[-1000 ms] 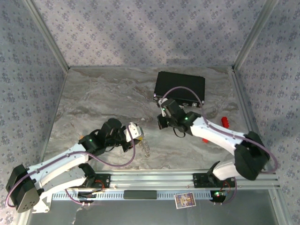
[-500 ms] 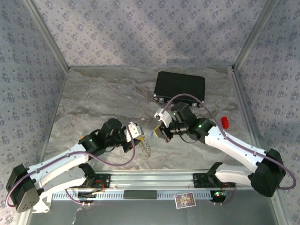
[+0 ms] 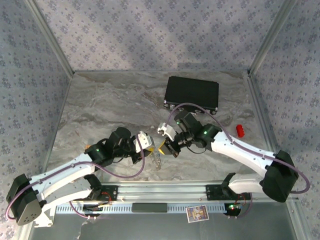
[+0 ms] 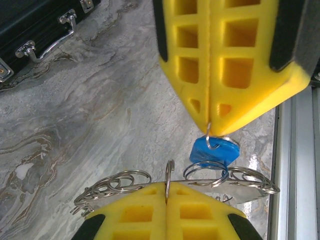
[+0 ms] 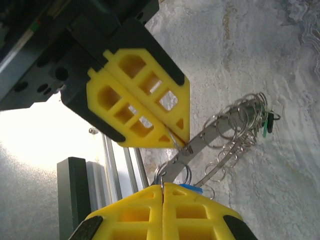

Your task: Put the keys on the keyring

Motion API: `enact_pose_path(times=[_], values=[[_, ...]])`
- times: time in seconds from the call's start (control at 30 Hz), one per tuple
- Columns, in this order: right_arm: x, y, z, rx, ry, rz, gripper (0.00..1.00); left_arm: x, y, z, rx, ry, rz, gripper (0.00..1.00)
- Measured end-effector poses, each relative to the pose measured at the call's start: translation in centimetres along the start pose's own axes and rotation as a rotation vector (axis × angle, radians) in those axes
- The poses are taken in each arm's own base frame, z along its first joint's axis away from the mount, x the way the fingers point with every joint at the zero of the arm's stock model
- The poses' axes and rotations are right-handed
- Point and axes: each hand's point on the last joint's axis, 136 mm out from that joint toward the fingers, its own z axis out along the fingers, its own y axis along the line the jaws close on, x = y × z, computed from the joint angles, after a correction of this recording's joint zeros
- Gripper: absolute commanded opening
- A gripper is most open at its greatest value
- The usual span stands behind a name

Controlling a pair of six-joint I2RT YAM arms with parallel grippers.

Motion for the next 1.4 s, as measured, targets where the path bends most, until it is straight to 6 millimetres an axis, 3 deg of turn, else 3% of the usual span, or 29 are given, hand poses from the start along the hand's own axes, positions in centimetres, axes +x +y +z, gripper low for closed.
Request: enact_pose_path(times=[0.63, 1.4], values=[[-1.5, -0.4, 1.0, 0.017, -0.038, -0.026, 0.0, 0.0, -0.2, 0.0, 0.007, 0.0, 0.028, 0.0], [-0.8, -2.7, 1.5, 0.098, 0.002, 0.081, 0.0, -0.7, 0.9, -0.8, -0.081, -0.057, 0.094, 0.0]])
